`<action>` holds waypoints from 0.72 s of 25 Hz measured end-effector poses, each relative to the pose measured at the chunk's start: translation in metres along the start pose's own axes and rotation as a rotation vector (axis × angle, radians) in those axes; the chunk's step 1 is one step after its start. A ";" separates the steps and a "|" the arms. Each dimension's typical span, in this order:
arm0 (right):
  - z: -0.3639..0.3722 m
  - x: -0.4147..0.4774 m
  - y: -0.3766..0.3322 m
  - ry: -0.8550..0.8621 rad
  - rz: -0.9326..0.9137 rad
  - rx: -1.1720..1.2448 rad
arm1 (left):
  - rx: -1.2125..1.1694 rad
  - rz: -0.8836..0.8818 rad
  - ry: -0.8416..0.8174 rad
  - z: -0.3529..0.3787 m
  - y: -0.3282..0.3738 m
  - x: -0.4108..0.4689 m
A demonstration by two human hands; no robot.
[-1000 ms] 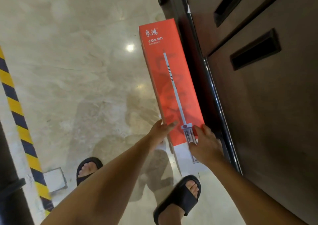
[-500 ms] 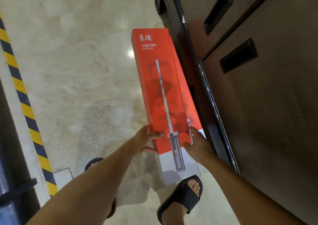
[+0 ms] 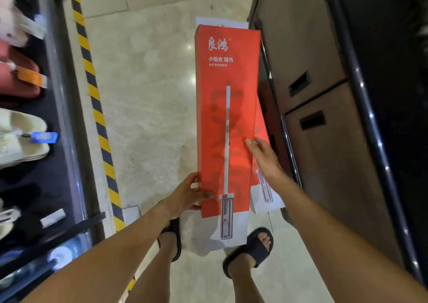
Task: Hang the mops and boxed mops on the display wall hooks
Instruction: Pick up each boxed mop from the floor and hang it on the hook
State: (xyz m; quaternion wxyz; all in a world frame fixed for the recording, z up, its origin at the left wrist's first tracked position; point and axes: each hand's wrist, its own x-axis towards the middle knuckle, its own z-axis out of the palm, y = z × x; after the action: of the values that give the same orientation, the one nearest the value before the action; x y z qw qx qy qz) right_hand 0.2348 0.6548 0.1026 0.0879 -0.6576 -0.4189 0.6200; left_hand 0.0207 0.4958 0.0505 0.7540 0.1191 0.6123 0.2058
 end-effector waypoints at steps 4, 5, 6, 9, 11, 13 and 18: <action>-0.004 -0.045 -0.116 -0.003 -0.109 0.212 | 0.050 0.077 0.002 -0.005 0.048 -0.079; -0.005 -0.062 -0.144 0.020 -0.135 0.219 | 0.069 0.107 0.008 -0.005 0.062 -0.102; -0.006 -0.081 -0.166 0.035 -0.170 0.189 | 0.084 0.135 0.003 -0.005 0.075 -0.124; -0.002 -0.143 -0.219 0.094 -0.289 0.124 | 0.179 0.233 -0.029 -0.013 0.123 -0.193; -0.001 -0.188 -0.242 0.137 -0.344 0.114 | 0.243 0.337 -0.018 -0.020 0.166 -0.242; 0.002 -0.226 -0.259 0.179 -0.379 0.113 | 0.227 0.464 0.059 -0.023 0.222 -0.289; 0.016 -0.291 -0.284 0.188 -0.517 0.122 | 0.190 0.822 0.128 0.000 0.351 -0.388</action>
State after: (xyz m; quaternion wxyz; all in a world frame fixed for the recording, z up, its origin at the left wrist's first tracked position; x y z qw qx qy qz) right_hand 0.1305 0.6362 0.4951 0.3209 -0.5771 -0.5246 0.5374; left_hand -0.1018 0.6300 0.5415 0.5554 0.4091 0.5757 0.4390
